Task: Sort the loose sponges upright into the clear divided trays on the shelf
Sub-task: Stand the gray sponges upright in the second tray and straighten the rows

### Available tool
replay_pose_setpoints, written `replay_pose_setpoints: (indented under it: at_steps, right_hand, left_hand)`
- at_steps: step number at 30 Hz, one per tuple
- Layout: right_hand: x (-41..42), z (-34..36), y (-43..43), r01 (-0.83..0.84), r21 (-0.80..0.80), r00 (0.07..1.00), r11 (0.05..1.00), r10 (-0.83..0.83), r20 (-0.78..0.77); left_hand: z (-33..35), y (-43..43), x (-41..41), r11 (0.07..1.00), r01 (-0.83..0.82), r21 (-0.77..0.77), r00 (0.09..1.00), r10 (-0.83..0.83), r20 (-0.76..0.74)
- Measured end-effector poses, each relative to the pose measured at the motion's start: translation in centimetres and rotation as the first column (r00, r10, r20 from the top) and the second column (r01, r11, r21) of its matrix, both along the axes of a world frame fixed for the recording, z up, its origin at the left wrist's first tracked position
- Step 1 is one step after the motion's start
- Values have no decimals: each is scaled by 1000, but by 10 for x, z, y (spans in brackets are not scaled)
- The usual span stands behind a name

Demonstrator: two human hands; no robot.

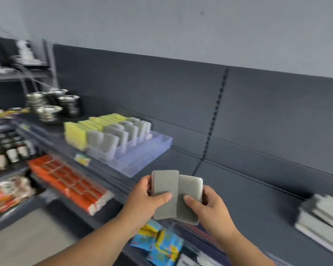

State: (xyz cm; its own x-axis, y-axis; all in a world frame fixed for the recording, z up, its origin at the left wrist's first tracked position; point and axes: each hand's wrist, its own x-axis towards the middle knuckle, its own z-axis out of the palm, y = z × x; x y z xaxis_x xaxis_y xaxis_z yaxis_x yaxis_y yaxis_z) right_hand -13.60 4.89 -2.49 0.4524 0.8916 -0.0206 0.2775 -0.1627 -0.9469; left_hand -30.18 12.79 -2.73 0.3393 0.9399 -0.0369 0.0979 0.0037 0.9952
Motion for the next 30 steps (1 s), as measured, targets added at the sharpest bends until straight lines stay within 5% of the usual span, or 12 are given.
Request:
replay_pose_setpoints:
  at_steps: [6, 13, 30]
  right_hand:
    - [-84, 4, 74, -157, 53, 985, 986, 161, -66]
    - [-112, -1, 144, -151, 107, 975, 983, 166, -147]
    - [16, 6, 288, 161, 130, 984, 978, -148, -98]
  left_hand:
    - [6, 45, -96, 984, -176, 42, 984, 177, -29]
    - [7, 101, -133, 959, -268, 96, 961, 273, -49]
    - [55, 319, -1, 917, -15, 400, 916, 173, -363]
